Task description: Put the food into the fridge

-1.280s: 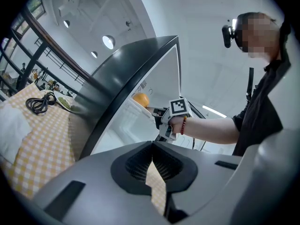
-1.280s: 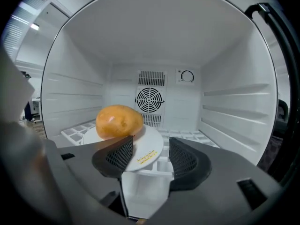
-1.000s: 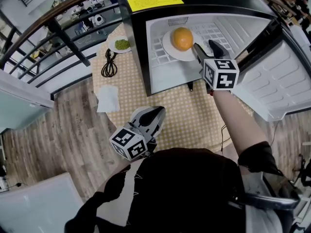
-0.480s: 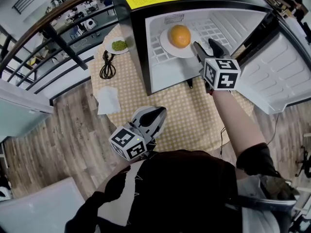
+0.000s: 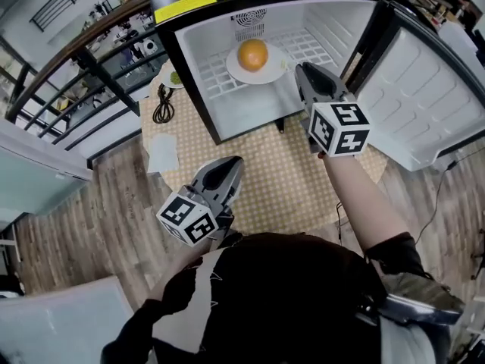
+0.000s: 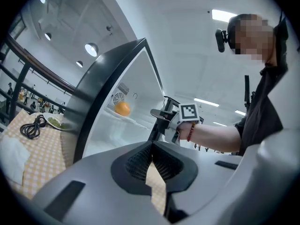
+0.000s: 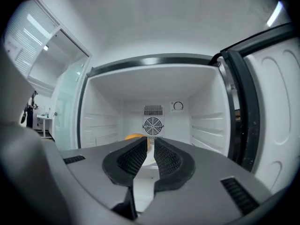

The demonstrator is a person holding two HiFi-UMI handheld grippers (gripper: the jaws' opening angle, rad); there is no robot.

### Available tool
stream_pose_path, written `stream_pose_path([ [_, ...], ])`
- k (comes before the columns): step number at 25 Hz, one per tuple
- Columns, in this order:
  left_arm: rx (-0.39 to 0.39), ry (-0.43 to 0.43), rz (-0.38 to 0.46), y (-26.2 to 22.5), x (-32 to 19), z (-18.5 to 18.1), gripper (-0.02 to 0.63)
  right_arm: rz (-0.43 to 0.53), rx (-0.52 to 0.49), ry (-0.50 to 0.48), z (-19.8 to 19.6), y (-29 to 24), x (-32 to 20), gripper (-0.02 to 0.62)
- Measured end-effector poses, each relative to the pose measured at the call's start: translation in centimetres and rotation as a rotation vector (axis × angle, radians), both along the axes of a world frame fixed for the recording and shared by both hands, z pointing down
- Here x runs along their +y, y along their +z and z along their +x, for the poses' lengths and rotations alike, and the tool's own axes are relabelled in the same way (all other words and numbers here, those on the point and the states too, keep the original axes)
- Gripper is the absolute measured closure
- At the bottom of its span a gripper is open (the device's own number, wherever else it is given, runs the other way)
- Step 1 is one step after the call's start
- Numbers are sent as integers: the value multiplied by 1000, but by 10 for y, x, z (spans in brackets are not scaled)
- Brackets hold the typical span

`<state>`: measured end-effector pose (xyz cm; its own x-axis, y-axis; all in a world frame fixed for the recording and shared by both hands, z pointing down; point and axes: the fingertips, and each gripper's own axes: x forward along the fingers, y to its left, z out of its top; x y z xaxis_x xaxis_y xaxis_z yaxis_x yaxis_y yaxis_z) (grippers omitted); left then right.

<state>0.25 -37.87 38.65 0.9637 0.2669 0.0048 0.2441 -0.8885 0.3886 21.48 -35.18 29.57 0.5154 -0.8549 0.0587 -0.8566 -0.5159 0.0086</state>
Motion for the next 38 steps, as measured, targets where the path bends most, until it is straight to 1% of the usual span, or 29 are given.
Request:
stream_pose_path([
  [5,30,-40,2,-29,41,0,592,93,-82,-96,-38,-28,61,538],
  [9,73,-26,13,-54,80,-3,592,148,-132,-136,-62,-37,108,538],
  [12,104,-17,34,-68,111,-8,592,196,-180,-153,-79,-33,148,550],
  [14,121,-18,44,-72,131,-15,592,243,-244,-159,-92,-23,177,562],
  [16,121,-12,51,-68,154,-23,592,275,-316,-160,-104,-5,206,563],
  [18,102,-2,46,-57,178,-33,592,272,-358,-151,-115,17,233,563],
  [22,50,-9,4,-27,215,-56,592,229,-419,-133,-142,61,282,575],
  [25,26,-17,-6,-11,234,-70,592,204,-445,-127,-161,82,310,578],
  [28,11,-12,0,-3,250,-83,592,182,-434,-133,-177,91,328,578],
  [33,-1,-23,23,1,266,-101,592,167,-415,-107,-194,98,348,578],
  [38,17,-8,51,-6,276,-106,592,177,-405,-101,-202,94,358,578],
])
